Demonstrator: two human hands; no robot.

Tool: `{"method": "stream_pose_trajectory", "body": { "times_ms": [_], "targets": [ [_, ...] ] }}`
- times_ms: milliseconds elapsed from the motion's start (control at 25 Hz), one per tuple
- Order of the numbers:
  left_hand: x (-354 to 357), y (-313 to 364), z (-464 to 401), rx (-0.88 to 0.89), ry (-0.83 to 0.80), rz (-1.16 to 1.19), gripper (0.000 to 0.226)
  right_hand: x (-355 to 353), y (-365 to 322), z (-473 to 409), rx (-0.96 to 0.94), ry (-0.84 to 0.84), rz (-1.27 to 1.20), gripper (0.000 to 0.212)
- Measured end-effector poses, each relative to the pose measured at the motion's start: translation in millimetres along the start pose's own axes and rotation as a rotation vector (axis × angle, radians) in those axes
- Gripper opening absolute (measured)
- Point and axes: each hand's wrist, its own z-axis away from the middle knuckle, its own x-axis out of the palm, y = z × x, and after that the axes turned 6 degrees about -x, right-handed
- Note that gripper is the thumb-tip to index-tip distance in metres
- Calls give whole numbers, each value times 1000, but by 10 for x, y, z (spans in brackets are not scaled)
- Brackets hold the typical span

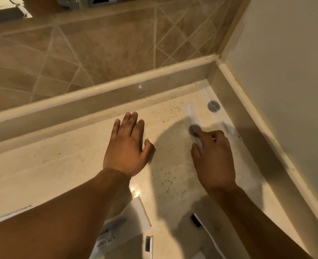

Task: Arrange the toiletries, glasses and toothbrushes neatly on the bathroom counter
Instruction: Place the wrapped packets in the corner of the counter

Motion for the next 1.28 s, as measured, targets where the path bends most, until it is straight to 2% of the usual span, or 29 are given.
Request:
{"method": "stream_pose_trajectory", "body": {
  "times_ms": [360, 760, 960, 1160, 1280],
  "targets": [
    [8, -9, -3, 1, 8, 3, 65, 75, 15, -448, -40, 63, 95, 34],
    [22, -28, -4, 11, 13, -13, 65, 96, -3, -644, 2, 96, 105, 34],
    [21, -21, -7, 15, 12, -12, 65, 119, -21, -693, 19, 167, 28, 31],
    [14, -25, -3, 16, 17, -15, 64, 110, -43, -713, 49, 192, -38, 37],
    [18, -28, -1, 13, 15, -13, 64, 99, -53, -708, 26, 176, 40, 33]
  ]
}}
